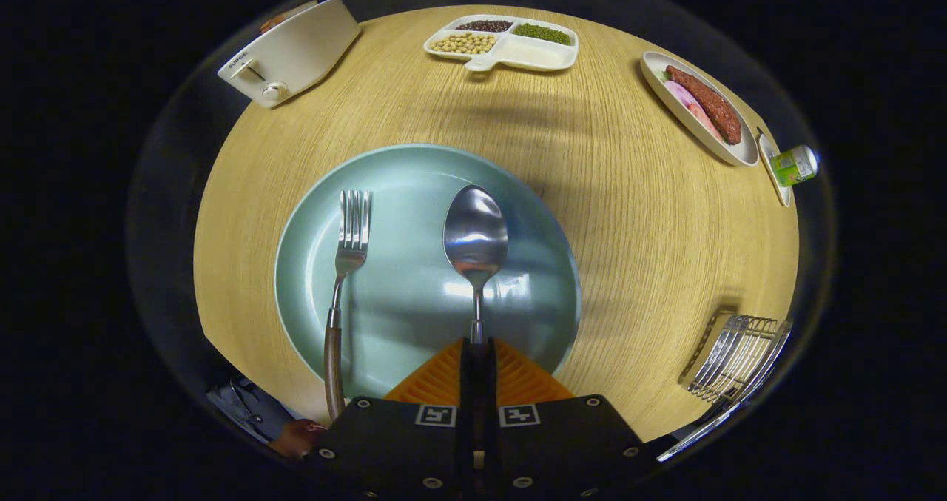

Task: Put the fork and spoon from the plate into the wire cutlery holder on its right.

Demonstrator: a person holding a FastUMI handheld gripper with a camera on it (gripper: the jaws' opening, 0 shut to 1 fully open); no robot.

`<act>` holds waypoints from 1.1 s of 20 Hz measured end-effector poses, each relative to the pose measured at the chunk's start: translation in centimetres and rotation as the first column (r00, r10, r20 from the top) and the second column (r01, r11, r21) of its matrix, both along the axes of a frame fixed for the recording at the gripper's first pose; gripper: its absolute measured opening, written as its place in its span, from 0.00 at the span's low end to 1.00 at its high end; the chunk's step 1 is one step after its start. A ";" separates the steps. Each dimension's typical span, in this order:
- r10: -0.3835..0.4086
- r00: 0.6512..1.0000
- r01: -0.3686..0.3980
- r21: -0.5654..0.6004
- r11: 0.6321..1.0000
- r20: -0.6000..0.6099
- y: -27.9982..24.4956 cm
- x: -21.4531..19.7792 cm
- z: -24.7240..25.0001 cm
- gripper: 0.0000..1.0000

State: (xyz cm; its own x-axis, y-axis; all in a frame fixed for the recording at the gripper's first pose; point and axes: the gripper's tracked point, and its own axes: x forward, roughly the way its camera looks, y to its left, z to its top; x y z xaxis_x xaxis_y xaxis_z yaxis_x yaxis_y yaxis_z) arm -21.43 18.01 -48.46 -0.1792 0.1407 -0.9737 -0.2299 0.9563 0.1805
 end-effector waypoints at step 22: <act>-0.324 0.897 0.300 0.124 0.946 0.301 -12.8 4.3 12.6 0.06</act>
